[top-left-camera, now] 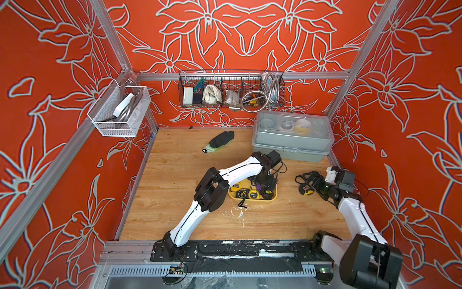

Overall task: Take the tape measure out of the storage box
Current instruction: Place the tape measure at the center of the board, then pick up the tape measure from the storage box.

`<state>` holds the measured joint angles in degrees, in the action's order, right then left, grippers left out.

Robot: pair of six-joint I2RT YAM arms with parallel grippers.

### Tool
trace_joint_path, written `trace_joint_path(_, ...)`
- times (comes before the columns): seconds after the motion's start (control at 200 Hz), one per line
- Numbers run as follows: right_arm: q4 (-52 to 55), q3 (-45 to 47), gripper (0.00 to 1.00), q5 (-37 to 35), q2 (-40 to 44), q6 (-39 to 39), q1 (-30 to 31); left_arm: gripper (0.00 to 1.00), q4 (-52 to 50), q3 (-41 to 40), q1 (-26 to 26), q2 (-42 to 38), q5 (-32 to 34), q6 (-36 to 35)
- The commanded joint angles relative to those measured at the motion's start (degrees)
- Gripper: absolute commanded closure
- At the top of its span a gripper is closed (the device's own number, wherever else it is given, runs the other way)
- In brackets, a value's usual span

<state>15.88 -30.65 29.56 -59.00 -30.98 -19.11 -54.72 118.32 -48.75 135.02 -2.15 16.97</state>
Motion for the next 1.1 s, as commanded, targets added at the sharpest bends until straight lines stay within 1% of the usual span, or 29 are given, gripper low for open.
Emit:
trace_joint_path(0.0,3.04,-1.07,0.00,1.19,0.55,-0.22,0.41,0.00,0.91,-1.51,0.57,1.41,1.21,2.33)
trace_joint_path(0.11,3.69,-0.63,0.00,1.64,1.04,0.18,0.96,0.00,3.85,-4.12,1.18,0.32,0.84,3.48)
trace_joint_path(0.22,3.81,0.11,0.00,1.69,1.17,0.31,1.36,0.00,1.35,-2.59,1.68,2.35,1.49,3.40)
trace_joint_path(0.305,3.42,0.60,0.00,1.90,1.23,0.25,1.75,0.01,1.40,-3.41,2.14,2.80,1.33,3.60)
trace_joint_path(0.34,3.22,0.74,0.00,2.11,1.22,0.17,1.93,0.04,2.03,-4.36,2.33,2.43,1.04,3.57)
trace_joint_path(0.405,2.94,0.79,0.00,2.52,1.00,0.38,2.39,0.14,3.50,-6.52,2.59,1.33,1.36,3.42)
trace_joint_path(0.646,2.43,0.65,0.00,6.50,0.18,2.07,5.10,0.35,6.38,-11.91,3.31,-3.28,1.78,0.69)
trace_joint_path(0.726,2.50,0.48,0.00,8.85,0.41,2.34,6.01,0.39,6.56,-13.02,3.31,-6.19,2.35,-0.47)
trace_joint_path(0.776,1.37,0.61,0.00,11.63,1.05,2.33,6.72,0.40,6.63,-13.82,3.31,-8.63,3.04,-1.31)
trace_joint_path(0.836,0.95,0.70,0.00,13.35,2.38,2.13,8.01,0.41,7.03,-14.65,3.31,-11.75,3.30,-2.78)
trace_joint_path(0.981,-1.00,-0.11,0.00,18.72,2.84,1.32,10.72,0.43,7.25,-15.75,3.38,-17.29,1.89,-7.72)
trace_joint_path(1.096,-1.31,-1.70,0.01,20.22,1.54,1.41,13.44,0.45,6.20,-16.56,3.40,-19.77,-0.11,-10.98)
